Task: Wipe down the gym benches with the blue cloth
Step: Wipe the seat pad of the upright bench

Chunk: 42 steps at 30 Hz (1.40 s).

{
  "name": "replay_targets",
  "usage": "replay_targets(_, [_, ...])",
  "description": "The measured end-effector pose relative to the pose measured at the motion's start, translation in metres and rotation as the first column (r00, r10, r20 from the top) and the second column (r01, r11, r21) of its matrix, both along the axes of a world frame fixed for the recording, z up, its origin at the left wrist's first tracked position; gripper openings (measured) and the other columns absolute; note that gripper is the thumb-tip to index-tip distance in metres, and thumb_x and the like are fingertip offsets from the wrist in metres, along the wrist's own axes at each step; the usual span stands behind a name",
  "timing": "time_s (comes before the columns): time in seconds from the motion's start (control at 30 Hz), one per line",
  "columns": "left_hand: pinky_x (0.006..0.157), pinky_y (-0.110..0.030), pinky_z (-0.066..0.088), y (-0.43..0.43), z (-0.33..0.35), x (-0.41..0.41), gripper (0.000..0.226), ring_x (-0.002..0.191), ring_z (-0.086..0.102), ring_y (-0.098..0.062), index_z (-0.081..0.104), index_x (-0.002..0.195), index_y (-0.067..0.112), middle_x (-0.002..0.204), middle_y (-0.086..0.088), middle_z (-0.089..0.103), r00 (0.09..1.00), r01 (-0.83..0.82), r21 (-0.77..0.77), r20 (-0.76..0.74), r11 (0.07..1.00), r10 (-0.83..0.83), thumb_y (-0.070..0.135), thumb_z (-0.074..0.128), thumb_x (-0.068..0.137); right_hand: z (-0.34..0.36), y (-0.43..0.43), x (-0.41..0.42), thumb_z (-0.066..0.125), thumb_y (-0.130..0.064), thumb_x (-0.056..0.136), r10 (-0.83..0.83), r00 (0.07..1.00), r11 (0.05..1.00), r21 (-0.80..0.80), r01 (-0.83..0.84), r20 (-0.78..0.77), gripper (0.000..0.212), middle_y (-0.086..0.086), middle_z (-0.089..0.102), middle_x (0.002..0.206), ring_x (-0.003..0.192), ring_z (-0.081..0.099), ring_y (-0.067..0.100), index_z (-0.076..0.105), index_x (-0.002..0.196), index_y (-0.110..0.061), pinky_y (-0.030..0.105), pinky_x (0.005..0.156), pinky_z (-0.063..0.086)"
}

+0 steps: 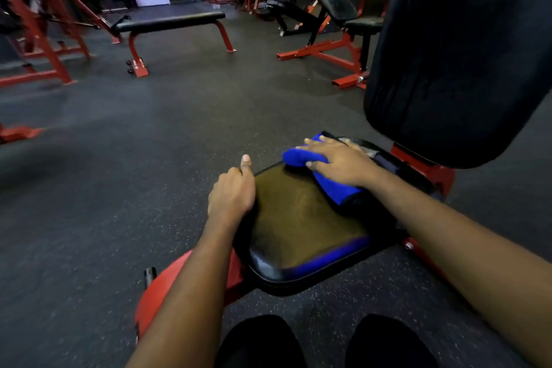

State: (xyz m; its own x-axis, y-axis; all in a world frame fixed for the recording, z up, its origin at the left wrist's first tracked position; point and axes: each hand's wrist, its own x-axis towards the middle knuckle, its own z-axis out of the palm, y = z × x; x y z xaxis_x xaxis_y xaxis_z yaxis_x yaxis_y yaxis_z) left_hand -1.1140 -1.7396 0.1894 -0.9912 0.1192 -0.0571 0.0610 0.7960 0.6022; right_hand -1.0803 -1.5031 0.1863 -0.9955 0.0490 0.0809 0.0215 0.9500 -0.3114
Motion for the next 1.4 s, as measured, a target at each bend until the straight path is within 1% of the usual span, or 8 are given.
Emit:
replay_targets(0.1, [0.105, -0.046, 0.033, 0.000, 0.000, 0.000, 0.073, 0.130, 0.044, -0.039, 0.050, 0.135, 0.003, 0.142, -0.024, 0.047, 1.000, 0.000, 0.008, -0.008, 1.000, 0.000, 0.055, 0.012, 0.102, 0.011, 0.000, -0.022, 0.043, -0.055, 0.097, -0.291, 0.953, 0.955, 0.080, 0.284, 0.083, 0.050, -0.017, 0.020, 0.161, 0.151, 0.013, 0.015, 0.037, 0.146, -0.045, 0.058, 0.117, 0.010])
replay_targets(0.17, [0.106, -0.047, 0.033, 0.000, -0.001, 0.000, 0.073, 0.130, 0.044, -0.039, 0.050, 0.135, 0.003, 0.141, -0.024, 0.048, 1.000, -0.006, 0.011, -0.010, 1.000, 0.006, 0.056, 0.011, 0.102, 0.014, -0.013, -0.022, 0.042, -0.054, 0.098, -0.255, 0.964, 0.962, 0.126, 0.244, 0.081, 0.051, -0.018, 0.017, 0.162, 0.151, 0.011, 0.016, 0.035, 0.148, -0.044, 0.060, 0.116, 0.007])
replay_targets(0.3, [0.105, -0.047, 0.033, 0.001, 0.000, 0.000, 0.073, 0.130, 0.044, -0.040, 0.050, 0.135, 0.003, 0.141, -0.024, 0.047, 1.000, -0.004, 0.006, -0.008, 1.000, 0.004, 0.055, 0.012, 0.102, 0.010, 0.006, 0.003, 0.045, -0.051, 0.098, -0.086, 0.995, 0.994, 0.067, 0.083, 0.053, 0.050, -0.021, 0.020, 0.160, 0.150, 0.012, 0.009, 0.034, 0.147, -0.047, 0.054, 0.120, 0.007])
replay_targets(0.5, [0.106, -0.047, 0.032, 0.000, 0.000, 0.002, 0.073, 0.130, 0.043, -0.041, 0.049, 0.136, 0.003, 0.142, -0.025, 0.046, 1.000, 0.001, 0.015, -0.013, 1.000, -0.001, 0.055, 0.012, 0.102, 0.022, 0.018, -0.020, 0.041, -0.050, 0.098, -0.356, 0.932, 0.932, 0.091, 0.350, 0.068, 0.039, -0.007, 0.046, 0.148, 0.139, 0.036, 0.024, 0.053, 0.131, -0.032, 0.053, 0.110, 0.026])
replay_targets(0.7, [0.105, -0.047, 0.033, -0.001, -0.001, 0.000, 0.073, 0.130, 0.043, -0.041, 0.049, 0.135, 0.002, 0.142, -0.025, 0.046, 1.000, 0.010, 0.010, -0.010, 1.000, -0.010, 0.055, 0.012, 0.102, 0.006, 0.031, 0.020, 0.043, -0.056, 0.097, -0.310, 0.950, 0.950, 0.047, 0.309, 0.026, 0.053, -0.015, 0.020, 0.162, 0.150, 0.015, 0.015, 0.034, 0.148, -0.046, 0.052, 0.118, 0.018])
replay_targets(0.9, [0.105, -0.047, 0.034, -0.001, -0.001, -0.001, 0.072, 0.129, 0.044, -0.042, 0.051, 0.134, 0.001, 0.141, -0.027, 0.047, 1.000, 0.005, -0.001, -0.020, 1.000, -0.005, 0.055, 0.013, 0.102, 0.026, 0.031, -0.009, 0.041, -0.051, 0.100, -0.315, 0.943, 0.948, 0.082, 0.307, 0.105, 0.051, -0.011, 0.032, 0.158, 0.144, 0.031, 0.022, 0.038, 0.148, -0.034, 0.044, 0.111, 0.027])
replay_targets(1.13, [0.105, -0.048, 0.034, -0.001, -0.001, -0.002, 0.071, 0.128, 0.045, -0.042, 0.051, 0.134, 0.003, 0.140, -0.027, 0.048, 1.000, 0.003, -0.013, -0.023, 1.000, -0.003, 0.054, 0.014, 0.102, -0.001, 0.042, 0.032, 0.039, -0.057, 0.098, -0.311, 0.949, 0.947, 0.097, 0.306, 0.044, 0.056, -0.014, 0.016, 0.163, 0.151, 0.014, 0.018, 0.027, 0.151, -0.044, 0.053, 0.119, 0.019])
replay_targets(1.4, [0.106, -0.047, 0.034, -0.004, -0.001, 0.000, 0.070, 0.130, 0.045, -0.041, 0.051, 0.136, 0.005, 0.141, -0.026, 0.047, 1.000, 0.008, 0.008, -0.007, 1.000, -0.008, 0.055, 0.015, 0.102, 0.013, 0.046, 0.005, 0.044, -0.052, 0.099, -0.303, 0.951, 0.953, 0.050, 0.300, 0.064, 0.054, -0.010, 0.027, 0.160, 0.147, 0.027, 0.021, 0.034, 0.150, -0.038, 0.045, 0.117, 0.026])
